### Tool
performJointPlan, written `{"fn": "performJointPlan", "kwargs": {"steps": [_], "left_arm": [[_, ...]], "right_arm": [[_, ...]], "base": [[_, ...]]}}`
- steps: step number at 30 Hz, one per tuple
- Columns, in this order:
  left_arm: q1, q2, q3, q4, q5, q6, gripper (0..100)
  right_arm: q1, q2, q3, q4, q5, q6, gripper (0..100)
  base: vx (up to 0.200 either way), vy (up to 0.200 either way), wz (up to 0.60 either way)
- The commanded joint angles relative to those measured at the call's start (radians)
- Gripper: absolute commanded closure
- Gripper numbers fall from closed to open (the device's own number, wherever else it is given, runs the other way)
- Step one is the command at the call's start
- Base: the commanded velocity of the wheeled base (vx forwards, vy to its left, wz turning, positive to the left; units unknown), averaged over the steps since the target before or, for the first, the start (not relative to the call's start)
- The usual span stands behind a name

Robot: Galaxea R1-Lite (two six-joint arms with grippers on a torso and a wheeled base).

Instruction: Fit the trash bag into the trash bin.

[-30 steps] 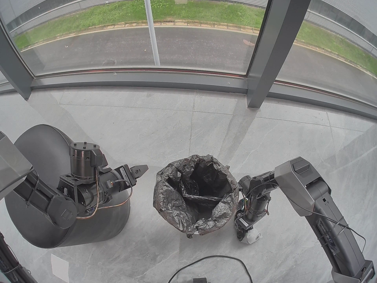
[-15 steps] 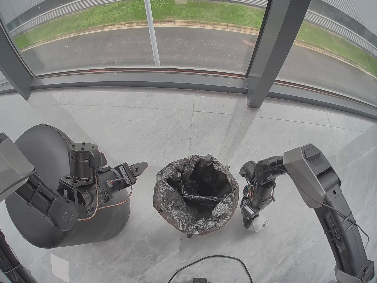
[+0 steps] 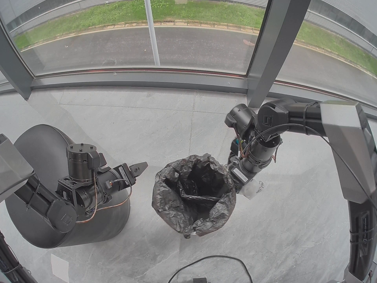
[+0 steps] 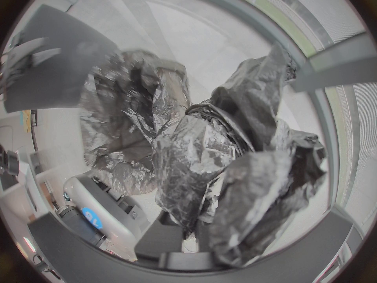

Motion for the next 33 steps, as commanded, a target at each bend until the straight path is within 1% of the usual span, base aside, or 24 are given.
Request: {"fn": "performJointPlan", "kwargs": {"steps": [1, 5, 6, 7, 8, 13, 14, 17, 18, 20, 21, 23, 24, 28, 32, 33], "left_arm": [[0.000, -0.003, 0.011, -0.018, 0.000, 0.001, 0], [-0.002, -0.003, 0.014, -0.022, 0.000, 0.001, 0], [-0.002, -0.003, 0.014, -0.022, 0.000, 0.001, 0], [0.000, -0.003, 0.014, -0.022, 0.000, 0.001, 0], [0.000, -0.003, 0.014, -0.022, 0.000, 0.001, 0], [0.000, 0.004, 0.013, -0.022, -0.001, 0.001, 0], [-0.002, 0.008, 0.011, -0.022, -0.001, 0.001, 0], [-0.002, 0.010, 0.013, -0.022, -0.001, 0.001, 0], [-0.005, 0.008, 0.013, -0.022, 0.000, 0.000, 0], [-0.005, 0.005, 0.014, -0.022, -0.001, 0.000, 0], [-0.005, 0.005, 0.014, -0.022, 0.000, 0.000, 0], [-0.005, 0.007, 0.014, -0.022, 0.000, 0.000, 0], [-0.005, 0.008, 0.013, -0.022, 0.000, 0.000, 0], [-0.005, 0.005, 0.013, -0.022, 0.000, 0.000, 0], [-0.005, 0.007, 0.013, -0.022, 0.000, 0.001, 0], [-0.005, 0.008, 0.013, -0.022, 0.000, 0.001, 0]], "right_arm": [[0.218, -0.209, 0.000, 0.071, -0.069, 0.056, 100], [0.229, -0.169, 0.000, 0.071, -0.098, 0.118, 100], [0.229, -0.169, 0.000, 0.071, -0.098, 0.118, 100], [0.228, -0.163, 0.000, 0.065, -0.121, 0.127, 100], [0.228, -0.164, 0.000, 0.060, -0.125, 0.124, 100], [0.226, -0.173, 0.000, 0.022, -0.124, 0.116, 100], [0.228, -0.179, 0.000, 0.022, -0.113, 0.129, 100], [0.231, -0.175, 0.000, 0.023, -0.112, 0.141, 100], [0.237, -0.155, 0.000, 0.023, -0.104, 0.196, 100], [0.240, -0.126, 0.000, 0.020, -0.078, 0.227, 100], [0.241, -0.107, 0.000, 0.014, -0.038, 0.254, 100], [0.243, -0.103, 0.000, 0.013, -0.027, 0.264, 100], [0.260, -0.074, 0.000, 0.010, 0.002, 0.310, 100], [0.268, -0.005, 0.000, -0.012, 0.002, 0.368, 100], [0.261, 0.038, 0.000, -0.058, 0.002, 0.374, 100], [0.255, 0.058, 0.000, -0.112, 0.002, 0.377, 100]], "base": [[0.000, 0.000, 0.00], [0.000, 0.000, 0.00], [0.000, 0.000, 0.00], [0.000, 0.000, 0.00], [0.000, 0.000, 0.00], [0.000, 0.000, 0.00], [0.000, 0.000, 0.00], [0.000, 0.000, 0.00], [0.000, 0.000, 0.00], [0.000, 0.000, 0.00], [0.000, 0.000, 0.00], [0.000, 0.000, 0.00], [0.000, 0.000, 0.00], [0.000, 0.000, 0.00], [0.000, 0.000, 0.00], [0.000, 0.000, 0.00]]}}
